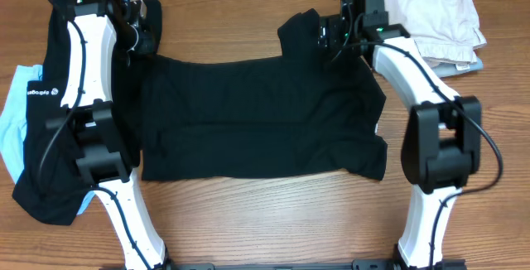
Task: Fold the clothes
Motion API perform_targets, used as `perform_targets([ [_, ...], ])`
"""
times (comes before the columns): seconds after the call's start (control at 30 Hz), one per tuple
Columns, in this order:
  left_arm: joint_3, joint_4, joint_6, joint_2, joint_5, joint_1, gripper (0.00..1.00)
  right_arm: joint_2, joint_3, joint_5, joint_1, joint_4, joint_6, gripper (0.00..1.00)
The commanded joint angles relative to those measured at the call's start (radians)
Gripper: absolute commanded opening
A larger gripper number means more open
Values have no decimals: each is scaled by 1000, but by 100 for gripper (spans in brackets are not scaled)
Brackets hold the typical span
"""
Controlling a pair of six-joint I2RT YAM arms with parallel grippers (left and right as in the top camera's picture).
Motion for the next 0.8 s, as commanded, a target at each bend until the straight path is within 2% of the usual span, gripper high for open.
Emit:
perform_targets([
  [0.0, 23, -7, -14, 2, 11, -17, 4, 72, 6, 24, -3, 59, -7, 91],
  [0.3, 23, -4, -14, 2, 8, -22, 4, 183, 6, 25, -3, 222, 0, 91],
  [0.37, 23, -3, -14, 3, 8, -22, 4, 187, 6, 24, -3, 223, 0, 84],
  [0.43, 23, 2, -26, 3, 8, -22, 5, 187, 6, 25, -3, 209, 19, 69],
  [0.5, 23, 4, -44, 4, 8, -22, 4, 187, 6, 25, -3, 186, 65, 61],
  [0.57, 23, 4, -55, 4, 8, -22, 4, 187, 6, 24, -7, 161, 108, 58],
  [0.77, 23, 2, -55, 4, 8, -22, 4, 187, 6, 25, -13, 136, 113, 60],
])
